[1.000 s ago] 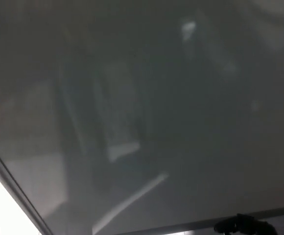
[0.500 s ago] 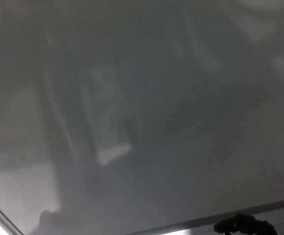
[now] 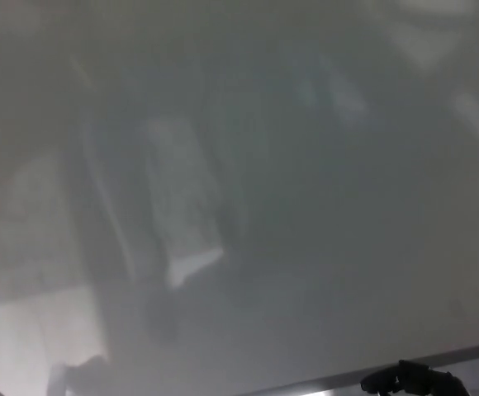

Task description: A white board is being place on the right hand side and parallel to the robot and the robot uses its left hand to grab on the leftside of the whiteboard and drag the whiteboard from the right hand side to the left hand side

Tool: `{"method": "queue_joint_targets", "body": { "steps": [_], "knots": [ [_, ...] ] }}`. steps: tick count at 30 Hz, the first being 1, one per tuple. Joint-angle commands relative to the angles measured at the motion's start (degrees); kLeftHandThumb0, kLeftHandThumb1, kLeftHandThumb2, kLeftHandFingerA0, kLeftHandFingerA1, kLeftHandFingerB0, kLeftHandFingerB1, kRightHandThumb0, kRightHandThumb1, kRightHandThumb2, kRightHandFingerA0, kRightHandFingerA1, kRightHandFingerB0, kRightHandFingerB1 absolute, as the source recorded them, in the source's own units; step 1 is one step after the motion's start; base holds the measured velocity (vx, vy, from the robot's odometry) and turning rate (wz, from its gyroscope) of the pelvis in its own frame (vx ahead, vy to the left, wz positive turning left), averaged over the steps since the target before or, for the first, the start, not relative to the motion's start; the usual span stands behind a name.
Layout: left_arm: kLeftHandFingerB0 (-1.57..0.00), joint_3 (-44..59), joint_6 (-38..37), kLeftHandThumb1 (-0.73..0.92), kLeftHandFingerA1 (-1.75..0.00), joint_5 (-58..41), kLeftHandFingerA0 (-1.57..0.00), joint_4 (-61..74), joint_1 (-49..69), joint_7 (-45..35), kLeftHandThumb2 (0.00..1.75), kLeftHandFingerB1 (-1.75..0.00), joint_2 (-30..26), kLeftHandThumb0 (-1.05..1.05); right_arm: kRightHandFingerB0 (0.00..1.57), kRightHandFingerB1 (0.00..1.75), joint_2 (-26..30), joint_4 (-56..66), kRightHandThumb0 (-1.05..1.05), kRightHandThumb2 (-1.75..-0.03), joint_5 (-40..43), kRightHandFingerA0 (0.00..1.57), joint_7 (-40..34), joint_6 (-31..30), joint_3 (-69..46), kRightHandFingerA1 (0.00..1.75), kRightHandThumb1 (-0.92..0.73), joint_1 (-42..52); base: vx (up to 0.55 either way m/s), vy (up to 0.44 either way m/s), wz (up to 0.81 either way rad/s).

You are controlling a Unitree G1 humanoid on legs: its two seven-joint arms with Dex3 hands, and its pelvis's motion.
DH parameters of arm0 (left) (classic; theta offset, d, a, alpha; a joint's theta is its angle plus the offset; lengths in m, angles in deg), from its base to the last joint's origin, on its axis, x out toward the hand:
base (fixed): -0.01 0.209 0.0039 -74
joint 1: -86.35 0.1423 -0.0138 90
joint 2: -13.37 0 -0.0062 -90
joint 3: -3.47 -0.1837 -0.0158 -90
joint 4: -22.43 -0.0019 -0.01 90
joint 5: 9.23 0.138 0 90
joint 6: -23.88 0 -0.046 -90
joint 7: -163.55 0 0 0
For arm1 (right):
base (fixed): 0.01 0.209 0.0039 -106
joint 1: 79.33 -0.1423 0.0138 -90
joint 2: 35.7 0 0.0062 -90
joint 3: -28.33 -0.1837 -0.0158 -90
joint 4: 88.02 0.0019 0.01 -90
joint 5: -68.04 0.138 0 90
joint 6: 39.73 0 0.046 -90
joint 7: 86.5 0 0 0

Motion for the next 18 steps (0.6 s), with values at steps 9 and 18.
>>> {"method": "queue_joint_targets", "body": {
  "steps": [9, 18],
  "knots": [
    [0.00, -1.2, -6.8, 0.35, -0.01, 2.8, 0.00, -2.1, 0.0, -2.7, 0.68, -0.03, 0.7, -0.58, 0.82, 0.77, 0.5, -0.3, -0.42, -0.77, 0.3, 1.06, 0.2, -0.4, -0.2, 0.90, -0.65, -0.2, 0.00, 0.000, 0.00],
    [0.00, -0.2, -11.5, 0.47, -0.04, 2.8, 0.00, -2.8, 1.4, -1.2, 0.80, 0.00, 2.0, -0.78, 0.83, 0.79, 0.3, -0.3, -0.43, -0.78, 0.7, 1.10, 0.2, -0.6, -0.5, 0.92, -0.63, -0.2, 0.00, 0.000, 0.00]
  ]
}}
